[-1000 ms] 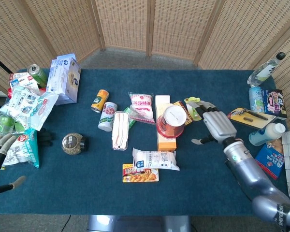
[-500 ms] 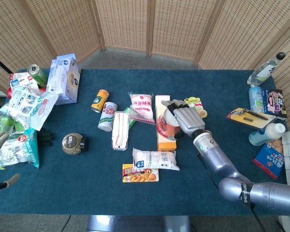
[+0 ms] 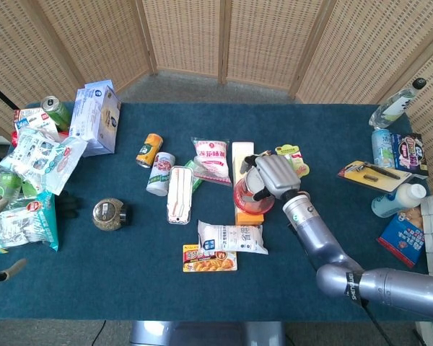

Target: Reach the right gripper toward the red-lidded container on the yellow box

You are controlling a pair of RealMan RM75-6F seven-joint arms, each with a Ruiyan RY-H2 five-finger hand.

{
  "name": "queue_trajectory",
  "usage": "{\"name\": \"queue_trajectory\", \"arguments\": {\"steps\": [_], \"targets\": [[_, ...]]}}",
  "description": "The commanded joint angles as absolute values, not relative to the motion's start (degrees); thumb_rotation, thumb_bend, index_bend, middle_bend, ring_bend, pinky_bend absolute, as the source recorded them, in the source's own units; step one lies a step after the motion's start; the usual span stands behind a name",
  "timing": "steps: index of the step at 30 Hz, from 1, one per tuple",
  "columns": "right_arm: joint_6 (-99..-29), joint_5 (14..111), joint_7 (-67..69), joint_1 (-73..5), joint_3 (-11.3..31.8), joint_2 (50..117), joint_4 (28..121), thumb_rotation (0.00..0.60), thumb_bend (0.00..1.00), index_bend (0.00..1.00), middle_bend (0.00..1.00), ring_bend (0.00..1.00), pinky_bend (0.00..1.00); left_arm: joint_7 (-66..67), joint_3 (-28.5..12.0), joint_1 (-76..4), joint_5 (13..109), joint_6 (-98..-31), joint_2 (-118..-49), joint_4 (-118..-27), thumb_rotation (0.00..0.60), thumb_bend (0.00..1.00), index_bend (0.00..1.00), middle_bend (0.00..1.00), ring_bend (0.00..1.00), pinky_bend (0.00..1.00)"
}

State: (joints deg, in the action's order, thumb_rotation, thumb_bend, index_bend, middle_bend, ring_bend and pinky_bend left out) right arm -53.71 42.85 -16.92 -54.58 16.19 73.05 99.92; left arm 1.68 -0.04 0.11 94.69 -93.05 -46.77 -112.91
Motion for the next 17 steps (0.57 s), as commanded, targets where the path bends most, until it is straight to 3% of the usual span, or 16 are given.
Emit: {"name": "queue_trajectory", "arguments": {"steps": [1,7,17], "targets": [[-55.22,45.39,-16.26,-53.68,16.33,72.82,100.04,0.6,0.11,0.55,0.8,0.79,0.86,1.58,-0.04,0.14,94.66,-93.07,-46.74,-112.92,0.6,0.0,0.0,0.0,0.0,0.0],[-57.57,46.06,-18.73,-54.02,19.55,66.48,105.86,0.6,0.11,0.56,0.8,0.79,0.86,0.61,-0.08,0.19,94.75,-93.19,-46.48,-112.91,0.6,0.0,0.0,0.0,0.0,0.0],[-60.5,37.7,-26.06,-57.4,25.38,55.49,116.33,0.6,0.12,0.55,0.8,0.79,0.86,-0.38,0.49,0.31,96.18,-93.12,-46.19,-112.87,0.6,0.0,0.0,0.0,0.0,0.0]]}}
